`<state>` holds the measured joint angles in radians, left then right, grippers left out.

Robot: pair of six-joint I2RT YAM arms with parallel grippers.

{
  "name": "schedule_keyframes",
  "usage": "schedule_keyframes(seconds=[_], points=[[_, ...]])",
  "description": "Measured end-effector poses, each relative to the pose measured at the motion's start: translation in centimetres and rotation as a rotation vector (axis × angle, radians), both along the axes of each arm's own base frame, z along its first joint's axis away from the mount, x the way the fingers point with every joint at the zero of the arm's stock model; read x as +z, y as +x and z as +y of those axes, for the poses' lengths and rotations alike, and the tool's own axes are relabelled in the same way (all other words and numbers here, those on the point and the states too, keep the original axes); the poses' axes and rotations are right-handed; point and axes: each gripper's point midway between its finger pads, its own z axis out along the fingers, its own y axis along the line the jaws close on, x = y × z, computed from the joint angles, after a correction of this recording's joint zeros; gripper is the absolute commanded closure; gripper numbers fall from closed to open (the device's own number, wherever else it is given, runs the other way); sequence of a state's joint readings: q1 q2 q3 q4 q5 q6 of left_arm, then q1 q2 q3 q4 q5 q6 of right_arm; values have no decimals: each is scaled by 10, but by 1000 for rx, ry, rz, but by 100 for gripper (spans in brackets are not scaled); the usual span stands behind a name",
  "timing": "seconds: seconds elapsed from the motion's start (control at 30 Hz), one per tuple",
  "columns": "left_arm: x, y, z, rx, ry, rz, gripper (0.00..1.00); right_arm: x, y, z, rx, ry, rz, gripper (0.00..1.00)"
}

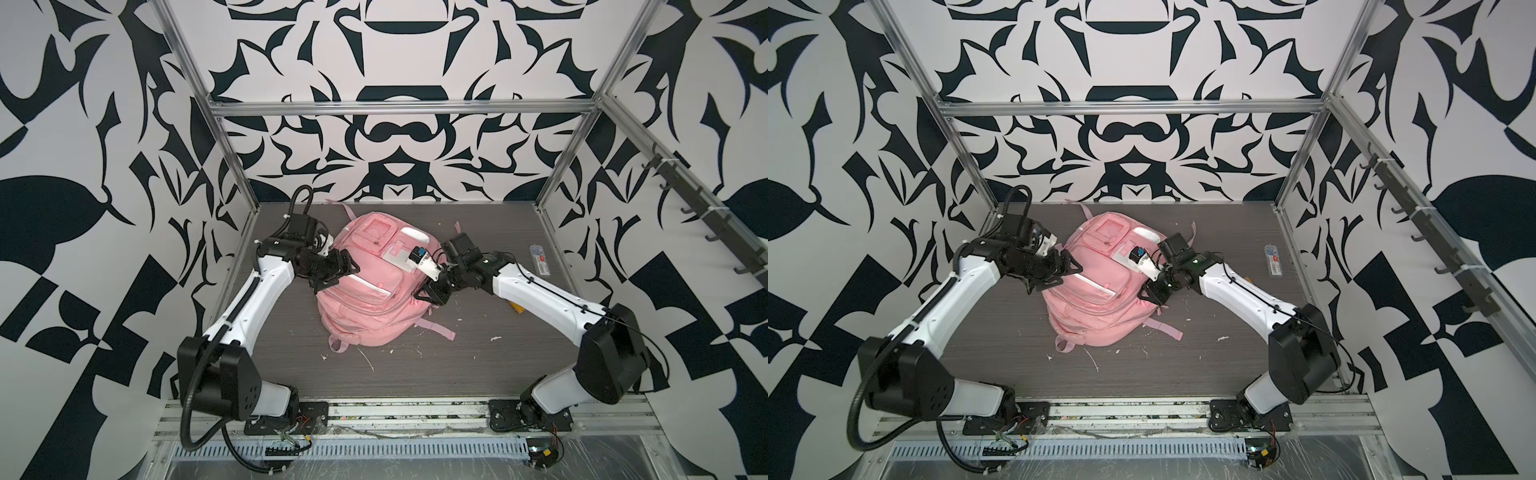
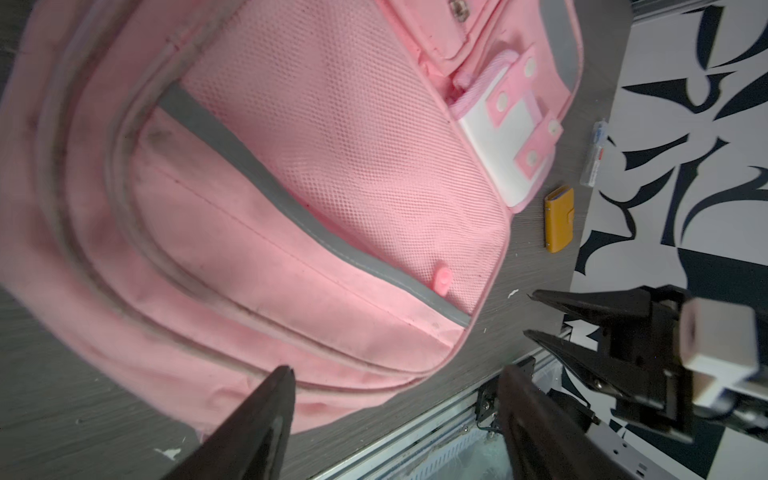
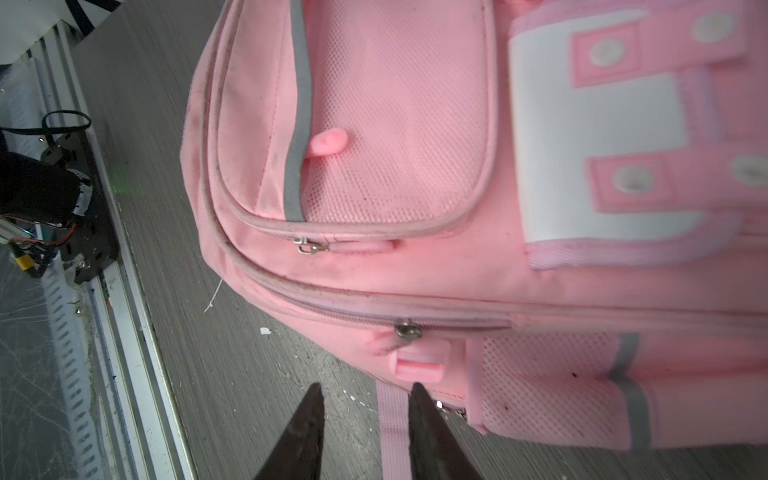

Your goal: Pack the student bag

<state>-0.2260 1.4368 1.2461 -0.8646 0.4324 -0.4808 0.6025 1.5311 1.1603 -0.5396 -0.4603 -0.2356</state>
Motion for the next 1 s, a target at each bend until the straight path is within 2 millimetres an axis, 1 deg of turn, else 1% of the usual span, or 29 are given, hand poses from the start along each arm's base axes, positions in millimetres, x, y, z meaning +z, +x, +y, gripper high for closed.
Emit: schedule_keyframes(seconds=[0.07,0.13,0.2,0.3,0.37,0.5,0.53,0.67,0.77,0.83,0.9,0.93,1.0], points=[[-5,0,4,-1,16,9,19,-2,-6,8,30,-1,-7,57],[-4,2,8,4,14,2,19,0,-9,16,54,3,-26,56],[-6,8,18,33,-4,7,19,1,-10,22,77,8,-53,55],[-16,20,34,76,-23,36,16,2,-4,29,112,7,-93,54],[-28,27,41,82,-22,71,16,-1,2,32,138,-2,-124,55],[-47,39,39,42,-16,124,16,-15,13,39,186,-27,-154,55],[-50,40,39,34,-15,136,12,-19,16,41,199,-34,-155,56],[-58,42,38,11,-20,153,12,-35,22,47,232,-61,-135,56],[-60,43,38,9,-20,154,14,-40,22,48,246,-70,-121,56],[-63,42,39,8,-21,155,14,-42,22,49,251,-73,-113,56],[-71,40,38,8,-25,159,14,-44,21,49,257,-72,-105,56],[-75,37,38,10,-32,168,17,-45,20,50,259,-71,-101,56],[-86,28,35,13,-52,199,19,-47,19,51,267,-67,-93,56]])
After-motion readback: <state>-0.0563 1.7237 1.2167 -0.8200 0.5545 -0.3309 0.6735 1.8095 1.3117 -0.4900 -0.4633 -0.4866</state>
